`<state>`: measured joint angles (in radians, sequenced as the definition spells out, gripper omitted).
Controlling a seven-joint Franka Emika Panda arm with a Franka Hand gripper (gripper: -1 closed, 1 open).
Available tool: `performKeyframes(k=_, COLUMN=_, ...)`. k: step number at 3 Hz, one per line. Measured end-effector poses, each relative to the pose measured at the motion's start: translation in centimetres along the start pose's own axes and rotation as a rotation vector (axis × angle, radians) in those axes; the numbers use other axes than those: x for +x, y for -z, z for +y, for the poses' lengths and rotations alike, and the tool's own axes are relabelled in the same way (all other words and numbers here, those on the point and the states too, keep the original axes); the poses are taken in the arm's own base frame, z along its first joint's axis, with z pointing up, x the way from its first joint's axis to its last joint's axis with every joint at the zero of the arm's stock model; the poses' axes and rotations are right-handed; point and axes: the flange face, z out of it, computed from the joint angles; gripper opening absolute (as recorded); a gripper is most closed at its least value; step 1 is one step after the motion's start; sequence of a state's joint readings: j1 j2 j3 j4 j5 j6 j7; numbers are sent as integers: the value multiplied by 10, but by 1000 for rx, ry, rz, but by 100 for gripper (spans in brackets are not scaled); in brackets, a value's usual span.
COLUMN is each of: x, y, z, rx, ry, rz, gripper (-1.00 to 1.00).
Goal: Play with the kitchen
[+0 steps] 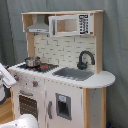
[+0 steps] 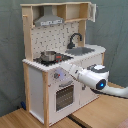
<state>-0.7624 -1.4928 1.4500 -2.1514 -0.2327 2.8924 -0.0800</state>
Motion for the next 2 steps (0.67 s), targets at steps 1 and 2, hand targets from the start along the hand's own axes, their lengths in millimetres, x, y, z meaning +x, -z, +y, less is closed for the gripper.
performKeyframes(k=1, x=6, y=6, z=-8, rx=5, ry=-9, rz=88, gripper=100)
performKeyframes(k=2, x=-3, y=4, z=-28, rx=32, ry=-17, rz=142, gripper=100)
